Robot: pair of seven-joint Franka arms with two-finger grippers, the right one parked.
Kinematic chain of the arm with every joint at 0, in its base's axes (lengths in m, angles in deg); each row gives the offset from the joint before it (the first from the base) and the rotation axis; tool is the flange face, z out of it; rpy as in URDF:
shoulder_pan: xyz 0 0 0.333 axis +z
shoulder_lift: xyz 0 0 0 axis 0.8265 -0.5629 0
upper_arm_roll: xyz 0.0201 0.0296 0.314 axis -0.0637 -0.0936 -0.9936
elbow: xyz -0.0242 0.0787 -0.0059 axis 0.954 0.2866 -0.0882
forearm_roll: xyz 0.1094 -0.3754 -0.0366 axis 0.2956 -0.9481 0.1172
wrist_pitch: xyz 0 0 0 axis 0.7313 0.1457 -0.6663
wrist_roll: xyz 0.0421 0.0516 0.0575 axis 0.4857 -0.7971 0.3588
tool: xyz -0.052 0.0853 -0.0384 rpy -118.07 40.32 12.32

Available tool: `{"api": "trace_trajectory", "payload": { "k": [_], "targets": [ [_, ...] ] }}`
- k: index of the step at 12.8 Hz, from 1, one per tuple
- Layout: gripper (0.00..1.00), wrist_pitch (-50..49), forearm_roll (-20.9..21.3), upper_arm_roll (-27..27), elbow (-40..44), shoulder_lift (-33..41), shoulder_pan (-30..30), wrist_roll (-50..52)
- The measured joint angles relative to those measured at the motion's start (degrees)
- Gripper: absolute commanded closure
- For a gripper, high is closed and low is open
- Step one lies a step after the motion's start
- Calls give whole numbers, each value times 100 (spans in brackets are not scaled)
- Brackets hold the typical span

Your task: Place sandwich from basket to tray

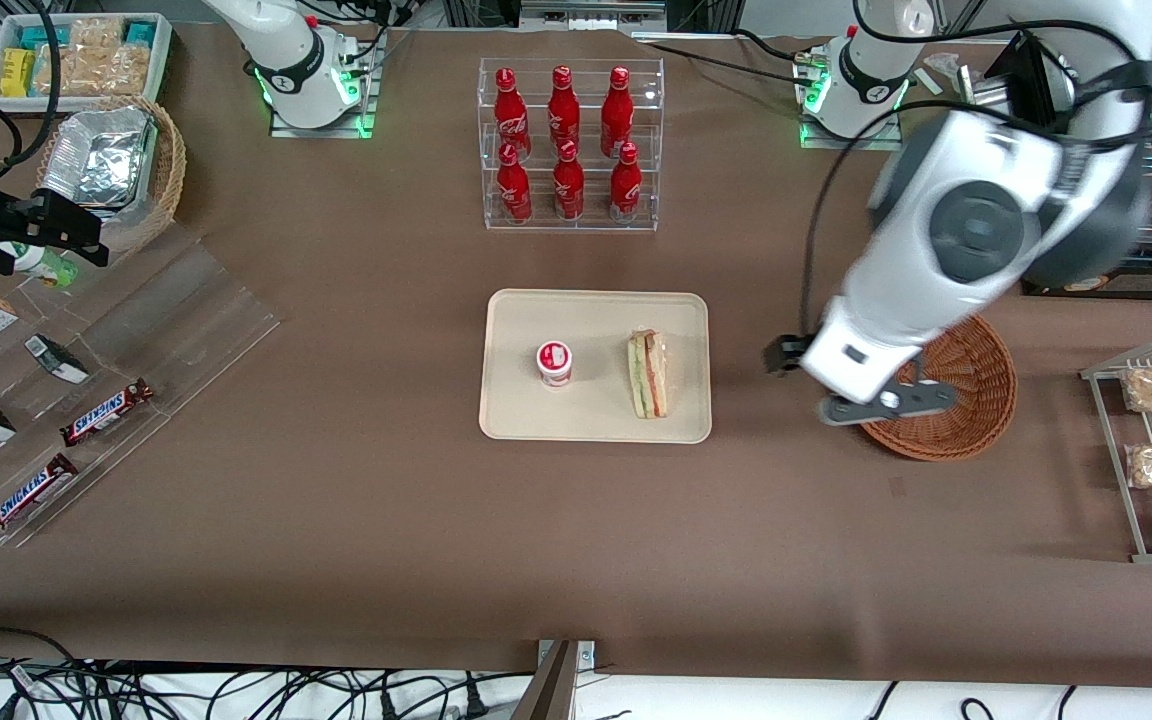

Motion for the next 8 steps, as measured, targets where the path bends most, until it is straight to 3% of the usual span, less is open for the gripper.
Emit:
{"api": "trace_trajectory", "payload": {
  "k": [3,8],
  "targets": [
    [0,-219,-129,-404,111,-7,240,-1163],
    [0,-227,-190,-740,110,-85,448,-2125]
  ]
}}
